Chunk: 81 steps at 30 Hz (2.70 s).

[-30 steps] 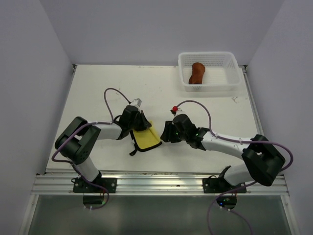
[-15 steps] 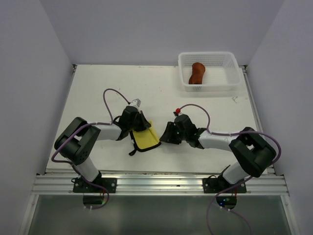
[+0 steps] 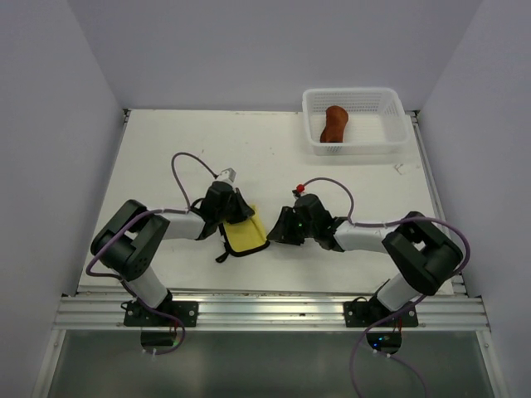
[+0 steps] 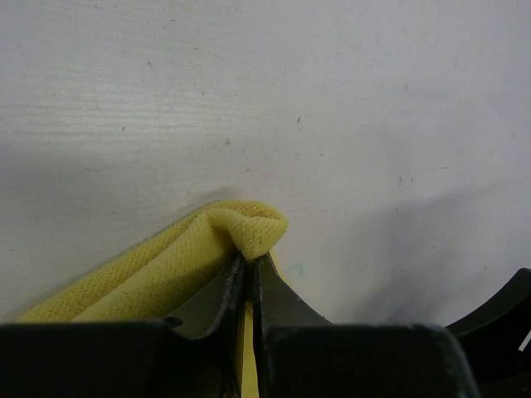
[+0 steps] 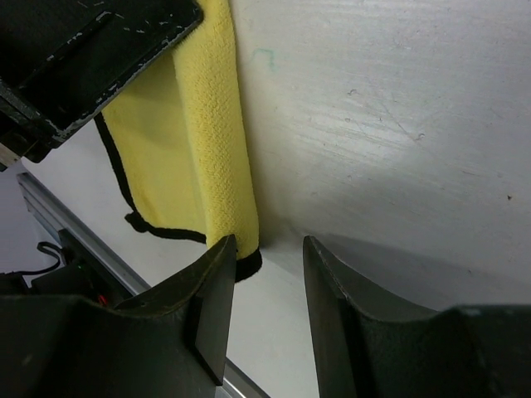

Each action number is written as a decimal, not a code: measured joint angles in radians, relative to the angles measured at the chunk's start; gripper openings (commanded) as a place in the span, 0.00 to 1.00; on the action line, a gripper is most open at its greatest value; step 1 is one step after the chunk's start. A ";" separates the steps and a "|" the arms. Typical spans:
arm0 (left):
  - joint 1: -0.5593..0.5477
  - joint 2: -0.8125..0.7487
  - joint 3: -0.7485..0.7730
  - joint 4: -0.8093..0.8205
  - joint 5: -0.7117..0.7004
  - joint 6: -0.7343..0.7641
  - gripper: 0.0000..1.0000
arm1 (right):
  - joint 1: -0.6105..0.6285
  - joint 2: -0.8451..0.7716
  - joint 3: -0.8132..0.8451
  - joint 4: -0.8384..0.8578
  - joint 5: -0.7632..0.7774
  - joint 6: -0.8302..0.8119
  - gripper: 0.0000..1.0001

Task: Roll the towels
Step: Roll the towel

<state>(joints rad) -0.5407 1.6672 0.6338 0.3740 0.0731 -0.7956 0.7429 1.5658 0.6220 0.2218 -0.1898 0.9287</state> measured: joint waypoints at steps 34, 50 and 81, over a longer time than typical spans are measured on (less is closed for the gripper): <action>-0.025 -0.017 -0.039 0.038 -0.088 -0.061 0.00 | 0.017 0.101 0.063 0.056 -0.075 0.059 0.40; -0.029 -0.029 -0.058 0.047 -0.111 -0.077 0.00 | 0.050 0.160 0.090 0.061 -0.085 0.063 0.24; 0.042 -0.029 0.032 -0.132 0.006 -0.023 0.19 | 0.176 0.067 0.151 -0.159 0.225 -0.237 0.00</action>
<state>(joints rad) -0.4988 1.6382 0.6655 0.2420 0.0795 -0.8185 0.9192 1.6325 0.7734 0.0628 0.0353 0.6918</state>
